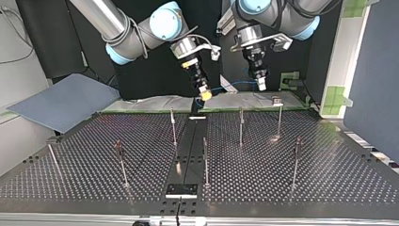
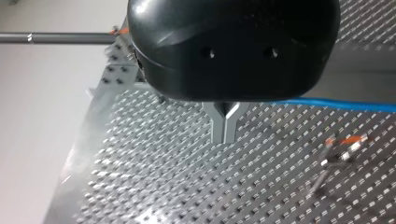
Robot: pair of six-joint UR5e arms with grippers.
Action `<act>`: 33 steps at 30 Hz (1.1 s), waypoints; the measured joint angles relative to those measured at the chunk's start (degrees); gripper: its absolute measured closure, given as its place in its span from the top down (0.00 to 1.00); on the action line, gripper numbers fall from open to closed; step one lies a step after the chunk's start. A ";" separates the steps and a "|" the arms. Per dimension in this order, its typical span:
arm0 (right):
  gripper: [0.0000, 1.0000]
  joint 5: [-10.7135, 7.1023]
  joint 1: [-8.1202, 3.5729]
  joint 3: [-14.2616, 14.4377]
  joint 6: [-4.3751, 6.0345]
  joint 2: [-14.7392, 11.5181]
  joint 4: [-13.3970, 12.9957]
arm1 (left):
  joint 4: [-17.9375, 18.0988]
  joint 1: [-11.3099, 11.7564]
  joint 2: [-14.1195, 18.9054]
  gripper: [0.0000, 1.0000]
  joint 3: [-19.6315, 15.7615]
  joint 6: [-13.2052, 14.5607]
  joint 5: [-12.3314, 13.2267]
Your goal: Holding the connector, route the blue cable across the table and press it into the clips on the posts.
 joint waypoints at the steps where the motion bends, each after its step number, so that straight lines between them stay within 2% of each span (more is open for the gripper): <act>1: 0.00 -0.12 0.03 -0.35 -0.01 0.01 0.34 | -0.59 0.11 0.56 0.00 0.28 0.29 -0.55; 9: 0.00 -2.47 0.29 -4.07 0.19 0.09 4.06 | -4.09 1.31 4.07 0.00 1.40 3.40 -4.06; 13: 0.00 -2.87 0.56 -6.16 0.21 0.17 6.15 | -6.21 1.98 6.17 0.00 2.16 5.26 -6.16; 19: 0.00 -3.04 1.04 -9.44 0.22 0.30 9.44 | -9.21 3.17 9.20 0.00 4.37 5.95 -8.37; 26: 0.00 -3.11 1.13 -12.92 0.66 0.67 12.91 | -12.45 4.56 11.69 0.00 7.56 5.29 -6.98; 33: 0.00 -3.17 1.20 -16.40 0.82 2.05 16.39 | -15.90 5.98 9.38 0.00 10.19 5.01 -3.73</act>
